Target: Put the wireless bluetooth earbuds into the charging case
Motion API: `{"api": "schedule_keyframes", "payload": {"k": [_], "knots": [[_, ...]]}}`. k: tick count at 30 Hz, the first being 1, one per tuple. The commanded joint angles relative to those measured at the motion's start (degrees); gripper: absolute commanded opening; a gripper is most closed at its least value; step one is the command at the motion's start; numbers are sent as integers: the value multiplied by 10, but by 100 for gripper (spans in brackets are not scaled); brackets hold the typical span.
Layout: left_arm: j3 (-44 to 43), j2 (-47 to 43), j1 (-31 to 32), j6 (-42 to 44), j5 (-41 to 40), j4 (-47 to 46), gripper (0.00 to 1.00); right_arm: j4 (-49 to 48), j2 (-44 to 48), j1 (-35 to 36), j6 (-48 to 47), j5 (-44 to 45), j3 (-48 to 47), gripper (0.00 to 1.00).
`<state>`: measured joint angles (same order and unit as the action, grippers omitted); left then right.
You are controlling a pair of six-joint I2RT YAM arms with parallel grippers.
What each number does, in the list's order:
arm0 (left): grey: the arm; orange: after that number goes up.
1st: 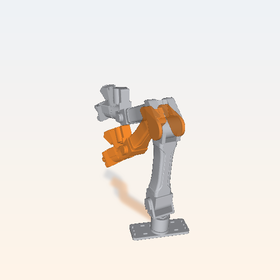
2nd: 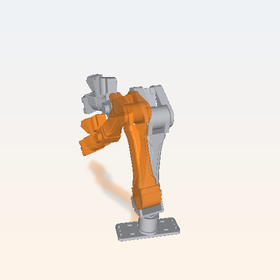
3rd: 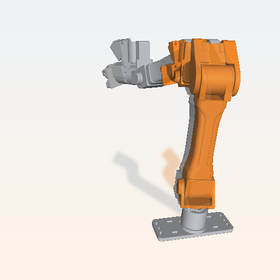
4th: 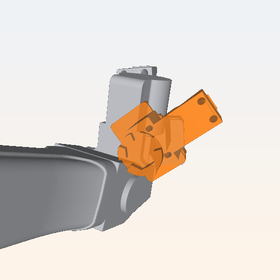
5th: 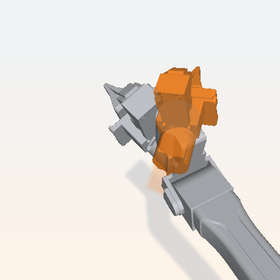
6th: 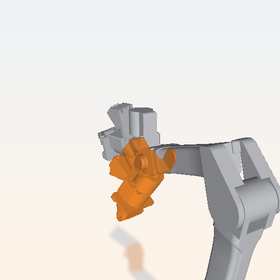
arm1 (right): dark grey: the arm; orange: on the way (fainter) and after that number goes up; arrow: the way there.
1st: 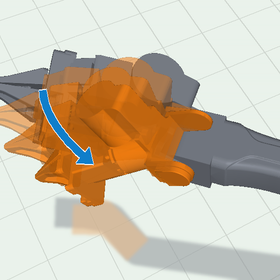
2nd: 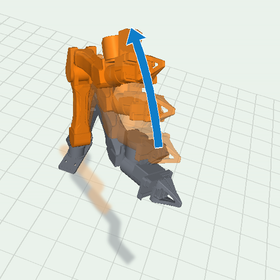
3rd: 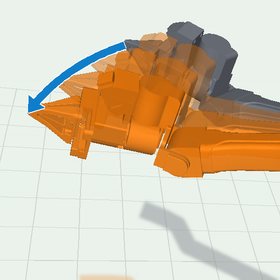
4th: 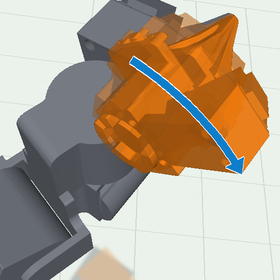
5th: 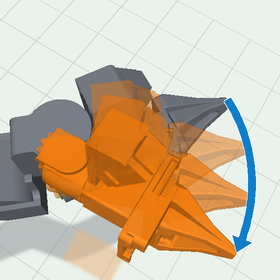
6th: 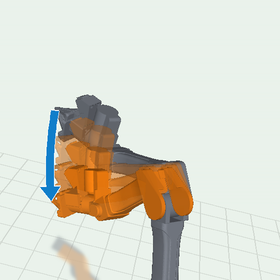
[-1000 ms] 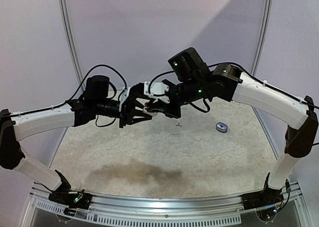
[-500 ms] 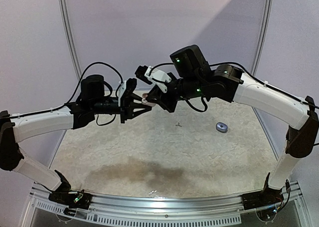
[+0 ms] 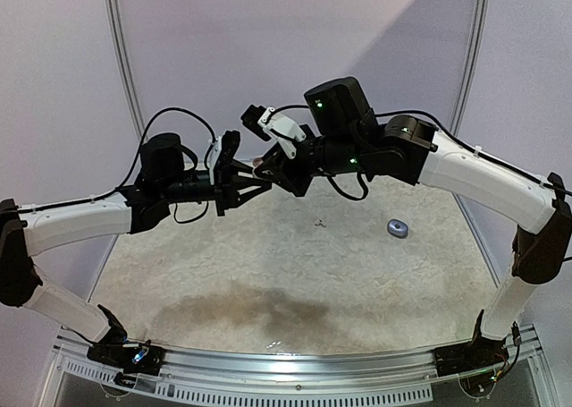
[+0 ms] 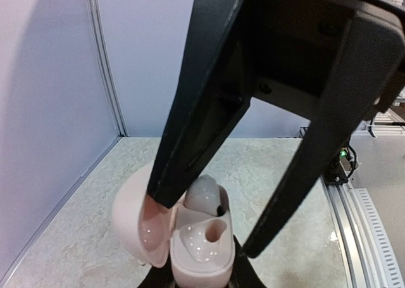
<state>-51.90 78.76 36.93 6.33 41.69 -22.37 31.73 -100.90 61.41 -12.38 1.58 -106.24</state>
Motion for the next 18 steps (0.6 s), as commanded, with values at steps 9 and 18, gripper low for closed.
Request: {"api": "schedule_keyframes", "payload": {"k": [9,18], "knots": [[10,-11,2,-36,-24,-31,0,-162,125,-4,65,-74,43,44],[26,-20,-7,-42,-104,-16,0,2,112,-109,401,138,51,47]]}}
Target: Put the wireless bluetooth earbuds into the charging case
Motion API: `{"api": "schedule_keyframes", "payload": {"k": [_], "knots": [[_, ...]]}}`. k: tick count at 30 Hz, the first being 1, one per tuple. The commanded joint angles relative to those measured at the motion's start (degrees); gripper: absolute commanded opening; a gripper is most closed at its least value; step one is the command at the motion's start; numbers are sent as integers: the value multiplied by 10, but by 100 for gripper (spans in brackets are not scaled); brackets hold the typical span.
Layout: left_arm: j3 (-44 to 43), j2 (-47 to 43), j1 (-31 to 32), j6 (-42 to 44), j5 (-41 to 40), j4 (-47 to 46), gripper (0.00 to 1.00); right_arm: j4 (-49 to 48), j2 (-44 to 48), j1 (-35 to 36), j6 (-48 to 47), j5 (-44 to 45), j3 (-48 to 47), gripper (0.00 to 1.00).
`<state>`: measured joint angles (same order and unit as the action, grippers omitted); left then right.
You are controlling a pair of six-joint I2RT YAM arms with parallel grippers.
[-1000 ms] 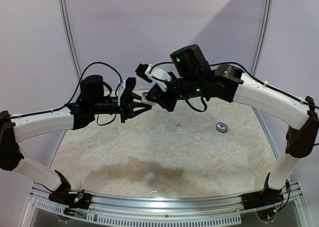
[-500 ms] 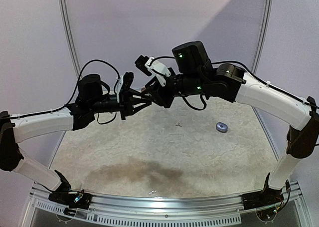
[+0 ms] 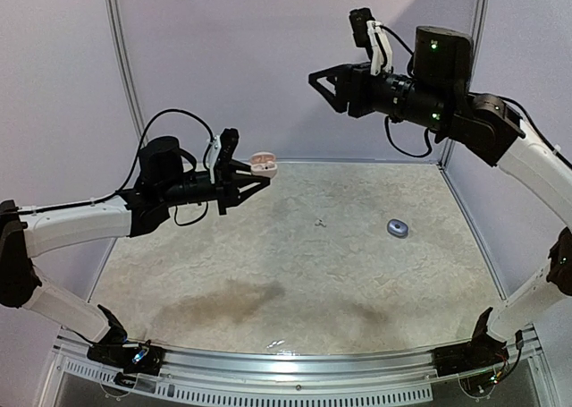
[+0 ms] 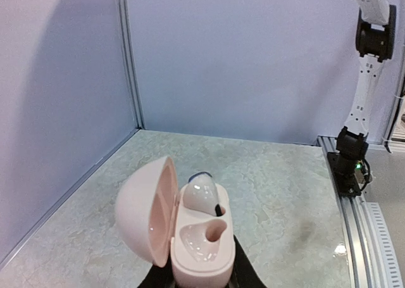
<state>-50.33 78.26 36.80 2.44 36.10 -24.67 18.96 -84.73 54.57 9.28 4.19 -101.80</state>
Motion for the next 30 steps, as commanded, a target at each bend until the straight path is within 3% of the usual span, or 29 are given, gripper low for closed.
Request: {"api": "schedule_keyframes", "payload": {"k": [1,3,13,23,30], "knots": [[11,-17,-7,1,-56,12,0,153,-68,-43,192,132,4,47],[13,-20,-11,11,-66,21,0,182,-109,-47,198,142,-5,49],[25,-32,-21,29,-78,32,0,155,-324,-107,305,-25,-58,59],[50,-46,-38,30,-72,8,0,192,-462,-155,371,-61,-136,58],[64,-54,-57,28,-63,-7,0,211,-499,-190,451,-102,-138,59]]}}
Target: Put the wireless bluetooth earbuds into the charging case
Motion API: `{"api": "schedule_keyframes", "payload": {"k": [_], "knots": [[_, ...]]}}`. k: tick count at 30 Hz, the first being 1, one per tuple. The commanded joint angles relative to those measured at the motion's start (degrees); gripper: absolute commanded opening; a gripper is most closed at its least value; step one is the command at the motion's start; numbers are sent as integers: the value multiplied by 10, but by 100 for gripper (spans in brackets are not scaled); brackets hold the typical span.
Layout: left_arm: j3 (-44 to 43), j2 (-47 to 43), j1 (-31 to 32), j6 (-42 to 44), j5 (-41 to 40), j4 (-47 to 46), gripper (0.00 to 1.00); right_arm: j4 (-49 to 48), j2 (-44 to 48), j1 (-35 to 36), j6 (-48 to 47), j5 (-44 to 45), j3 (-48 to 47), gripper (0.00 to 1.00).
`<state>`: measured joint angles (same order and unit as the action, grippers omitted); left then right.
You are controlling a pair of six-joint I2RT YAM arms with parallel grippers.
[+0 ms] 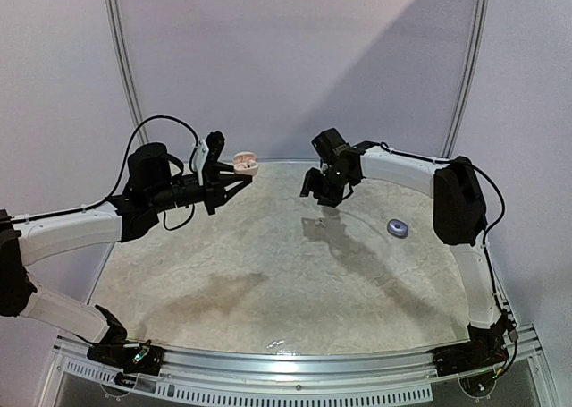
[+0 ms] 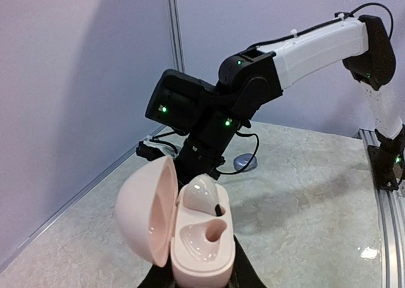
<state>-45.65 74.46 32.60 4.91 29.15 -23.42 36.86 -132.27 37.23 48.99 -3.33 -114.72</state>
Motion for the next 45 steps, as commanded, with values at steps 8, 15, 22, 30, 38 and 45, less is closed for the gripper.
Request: {"api": "schedule_keyframes", "payload": {"k": [8,15,22,30,38,45], "knots": [[43,-30,-38,-6,13,-52,0,75,-34,-36,112,-60,-8,58],[64,-42,-52,-15,13,-80,0,119,-83,-38,162,-89,-55,54],[83,-58,-68,-21,7,-103,0,201,-110,-44,190,-84,-118,51],[97,-68,-83,-26,3,-121,0,245,-138,-44,177,-119,-144,41],[103,-71,-94,-32,5,-130,0,257,-139,-44,167,-112,-144,40],[101,-67,-96,-34,6,-128,0,247,-133,-44,156,-115,-129,40]]}}
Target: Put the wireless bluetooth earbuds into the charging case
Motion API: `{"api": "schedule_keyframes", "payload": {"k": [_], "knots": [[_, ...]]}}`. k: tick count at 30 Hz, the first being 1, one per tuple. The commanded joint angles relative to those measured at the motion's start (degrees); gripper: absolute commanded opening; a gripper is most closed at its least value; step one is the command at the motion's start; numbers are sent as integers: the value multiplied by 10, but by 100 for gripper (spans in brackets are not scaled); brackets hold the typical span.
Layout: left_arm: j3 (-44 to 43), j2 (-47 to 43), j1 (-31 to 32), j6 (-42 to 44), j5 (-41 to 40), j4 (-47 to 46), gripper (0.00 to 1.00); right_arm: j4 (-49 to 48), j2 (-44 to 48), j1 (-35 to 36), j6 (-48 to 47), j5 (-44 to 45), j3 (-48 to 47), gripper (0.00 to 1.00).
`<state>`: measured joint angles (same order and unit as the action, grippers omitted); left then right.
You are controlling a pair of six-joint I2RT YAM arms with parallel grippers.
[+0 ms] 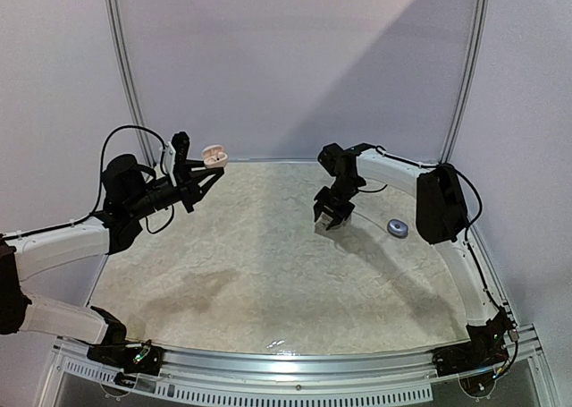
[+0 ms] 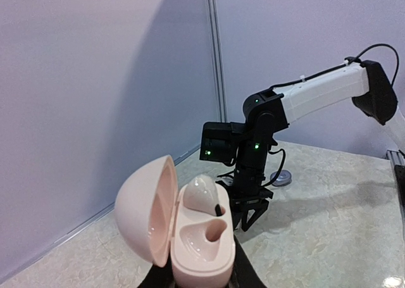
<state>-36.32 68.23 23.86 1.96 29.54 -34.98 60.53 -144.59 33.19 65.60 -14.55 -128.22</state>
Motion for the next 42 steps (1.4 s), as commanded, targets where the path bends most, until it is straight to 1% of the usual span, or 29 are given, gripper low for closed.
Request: {"api": "schedule_keyframes", "payload": {"k": [1,4,6,9,17,22,25,38,42], "knots": [[7,-4,-8,-5,2,-12,0,5,-6,-5,-9,-2,13,40],[4,-1,-9,-6,4,-10,0,0,4,-4,-5,9,23,39],[3,1,-8,-6,6,-8,0,7,9,-6,-5,31,23,38],[3,3,-9,-7,7,-7,0,5,19,-9,1,51,25,34],[-1,1,-8,-3,4,4,0,14,14,-16,16,51,30,32],[0,2,-9,-7,7,2,0,-16,33,-26,31,50,63,30],[-1,3,-9,-8,8,2,0,-18,32,-27,32,47,58,29],[0,7,-11,-5,6,0,0,-4,16,-20,15,33,35,30],[1,6,-11,-5,6,0,0,-2,9,-19,8,31,29,24]]}}
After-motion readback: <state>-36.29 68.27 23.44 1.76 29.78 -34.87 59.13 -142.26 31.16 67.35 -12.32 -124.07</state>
